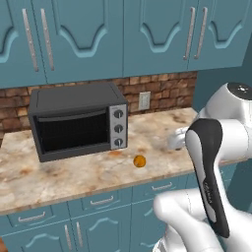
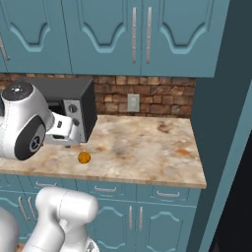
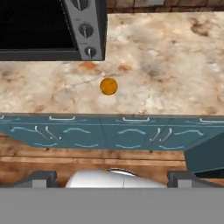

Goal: Place the beer and liquor on the top shelf of the fridge to keep them out of children's reach, and place the orange on lower shelves for easy access.

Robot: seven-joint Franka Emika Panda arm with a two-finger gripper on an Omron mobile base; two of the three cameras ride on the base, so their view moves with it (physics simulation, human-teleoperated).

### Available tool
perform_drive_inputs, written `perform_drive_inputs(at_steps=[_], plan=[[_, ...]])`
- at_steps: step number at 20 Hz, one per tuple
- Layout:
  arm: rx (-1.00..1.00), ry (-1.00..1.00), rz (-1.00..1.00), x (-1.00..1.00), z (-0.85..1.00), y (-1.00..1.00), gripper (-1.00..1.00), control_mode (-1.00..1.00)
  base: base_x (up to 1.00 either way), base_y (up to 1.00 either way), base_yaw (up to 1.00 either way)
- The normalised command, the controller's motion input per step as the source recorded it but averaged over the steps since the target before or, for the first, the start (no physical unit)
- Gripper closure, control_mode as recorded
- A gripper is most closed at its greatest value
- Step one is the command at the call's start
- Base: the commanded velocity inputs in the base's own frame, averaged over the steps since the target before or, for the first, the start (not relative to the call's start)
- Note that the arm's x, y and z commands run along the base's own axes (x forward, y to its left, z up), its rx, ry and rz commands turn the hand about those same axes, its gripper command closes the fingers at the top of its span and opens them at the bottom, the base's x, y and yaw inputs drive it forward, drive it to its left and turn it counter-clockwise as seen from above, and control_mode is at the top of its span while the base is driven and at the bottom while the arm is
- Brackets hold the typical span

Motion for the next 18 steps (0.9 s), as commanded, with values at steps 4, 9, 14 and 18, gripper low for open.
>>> perform_drive_inputs(at_steps=[4, 9, 14, 18], plan=[[0.00, 0.08, -0.11, 0.36, -0.67, 0.20, -1.00, -1.00, 0.00, 0.00, 0.00], [0.00, 0.07, -0.09, 0.39, -0.63, 0.17, -1.00, -1.00, 0.00, 0.00, 0.00], [0.00, 0.10, -0.07, 0.43, -0.55, 0.20, -1.00, -1.00, 0.00, 0.00, 0.00], [0.01, 0.11, -0.04, 0.38, -0.36, 0.01, -1.00, -1.00, 0.00, 0.00, 0.00]])
